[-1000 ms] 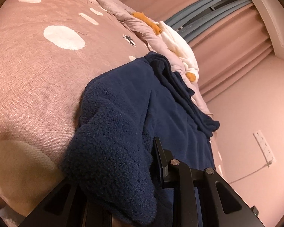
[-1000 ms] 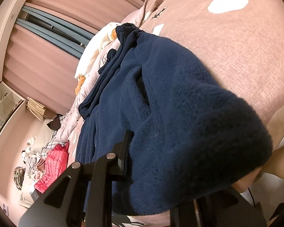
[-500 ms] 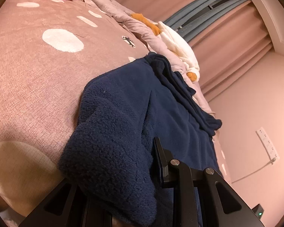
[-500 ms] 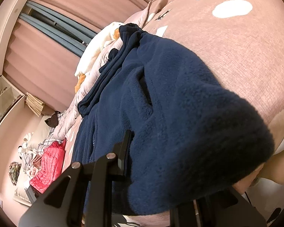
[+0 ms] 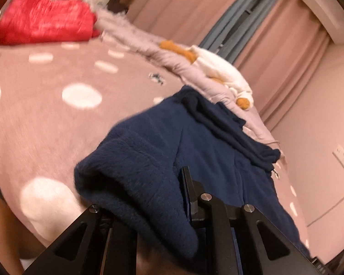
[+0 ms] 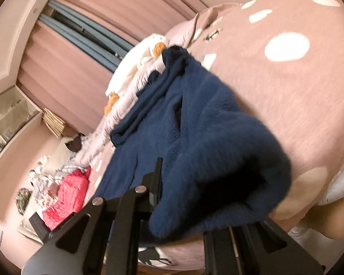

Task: Fold large clothes
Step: 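Press the folded jacket flat with both tools near the collar, then grasp the folded navy fleece jacket with both tools and lift it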

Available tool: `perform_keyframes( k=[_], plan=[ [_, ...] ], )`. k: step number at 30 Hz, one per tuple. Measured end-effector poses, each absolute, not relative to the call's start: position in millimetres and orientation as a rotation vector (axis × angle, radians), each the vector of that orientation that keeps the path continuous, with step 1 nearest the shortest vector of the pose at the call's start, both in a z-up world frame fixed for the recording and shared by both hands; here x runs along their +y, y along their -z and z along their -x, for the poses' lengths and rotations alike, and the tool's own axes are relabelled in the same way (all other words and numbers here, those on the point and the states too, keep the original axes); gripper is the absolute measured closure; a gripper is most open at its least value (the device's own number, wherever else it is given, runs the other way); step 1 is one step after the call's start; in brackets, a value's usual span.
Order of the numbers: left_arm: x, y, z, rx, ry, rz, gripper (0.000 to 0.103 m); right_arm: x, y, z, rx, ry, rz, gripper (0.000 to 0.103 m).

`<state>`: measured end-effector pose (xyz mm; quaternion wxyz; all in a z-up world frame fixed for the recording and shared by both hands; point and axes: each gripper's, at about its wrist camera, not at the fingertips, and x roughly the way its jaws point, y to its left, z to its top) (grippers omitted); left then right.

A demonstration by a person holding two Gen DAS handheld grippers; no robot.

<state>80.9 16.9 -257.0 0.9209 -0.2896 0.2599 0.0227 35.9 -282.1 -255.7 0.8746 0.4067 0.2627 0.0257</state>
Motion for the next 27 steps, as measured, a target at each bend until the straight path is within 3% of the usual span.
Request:
perform_keyframes(
  k=[22,27],
  plan=[
    [23.5,130.6,11.6,0.199,0.085,0.577,0.087,-284.8,121.5,42.6,0.255,-0.219,-0.685,0.089],
    [32.4,119.9,20.1,0.194,0.143,0.609,0.087,-283.2,105.8,55.3,0.227,-0.249,-0.664,0.087]
  ],
)
